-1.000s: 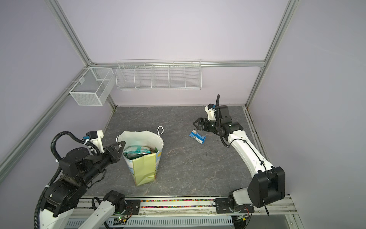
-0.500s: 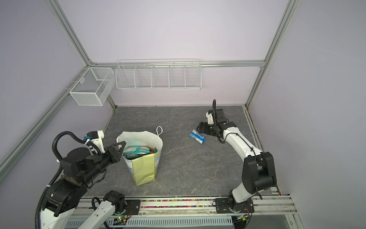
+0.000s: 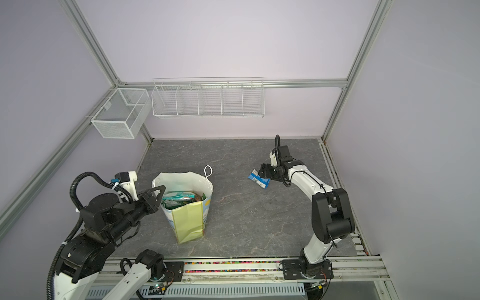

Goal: Place the snacks into the paper bag
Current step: Pick up the snack from the top-center of the table.

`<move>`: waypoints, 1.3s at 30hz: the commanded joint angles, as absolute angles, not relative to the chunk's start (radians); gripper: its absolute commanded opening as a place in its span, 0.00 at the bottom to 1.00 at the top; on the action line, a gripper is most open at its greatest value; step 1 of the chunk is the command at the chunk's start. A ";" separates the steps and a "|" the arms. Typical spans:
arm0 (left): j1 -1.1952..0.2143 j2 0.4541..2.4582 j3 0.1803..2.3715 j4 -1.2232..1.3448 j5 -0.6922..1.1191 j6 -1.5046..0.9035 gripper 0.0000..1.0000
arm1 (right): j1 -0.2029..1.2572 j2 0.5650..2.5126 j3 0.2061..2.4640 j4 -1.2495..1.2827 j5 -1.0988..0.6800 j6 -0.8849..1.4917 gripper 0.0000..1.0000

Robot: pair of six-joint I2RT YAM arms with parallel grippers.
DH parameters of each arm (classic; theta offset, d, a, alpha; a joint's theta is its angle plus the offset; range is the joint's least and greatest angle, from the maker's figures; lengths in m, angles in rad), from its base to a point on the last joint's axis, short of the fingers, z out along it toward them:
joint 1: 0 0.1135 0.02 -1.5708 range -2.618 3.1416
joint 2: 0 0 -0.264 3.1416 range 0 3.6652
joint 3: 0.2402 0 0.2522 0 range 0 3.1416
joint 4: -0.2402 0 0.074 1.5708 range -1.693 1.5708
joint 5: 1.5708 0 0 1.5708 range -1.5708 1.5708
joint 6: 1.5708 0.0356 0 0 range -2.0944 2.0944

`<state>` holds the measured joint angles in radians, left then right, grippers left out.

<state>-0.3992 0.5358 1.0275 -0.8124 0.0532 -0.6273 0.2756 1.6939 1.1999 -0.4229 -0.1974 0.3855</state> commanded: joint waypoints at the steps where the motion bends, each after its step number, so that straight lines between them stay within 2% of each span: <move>1: -0.395 0.528 1.019 -0.800 0.061 -0.624 0.00 | 0.265 1.725 1.175 -0.380 -0.172 0.403 0.81; 12: -0.394 0.520 1.020 -0.813 0.057 -0.621 0.00 | 0.247 1.809 1.139 -0.282 -0.205 0.446 0.81; 23: -0.395 0.517 1.022 -0.815 0.055 -0.623 0.00 | 0.220 1.858 1.089 -0.151 -0.311 0.483 0.82; 35: -0.394 0.513 1.020 -0.817 0.055 -0.625 0.00 | 0.220 1.888 1.070 -0.097 -0.375 0.499 0.70; 39: -0.394 0.512 1.021 -0.819 0.053 -0.624 0.00 | 0.219 1.882 1.062 -0.092 -0.378 0.502 0.61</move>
<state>-0.3992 0.5224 1.0275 -0.8135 0.0525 -0.6273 0.2241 1.8782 1.0786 -0.1123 -0.3611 0.4957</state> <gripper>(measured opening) 0.047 0.618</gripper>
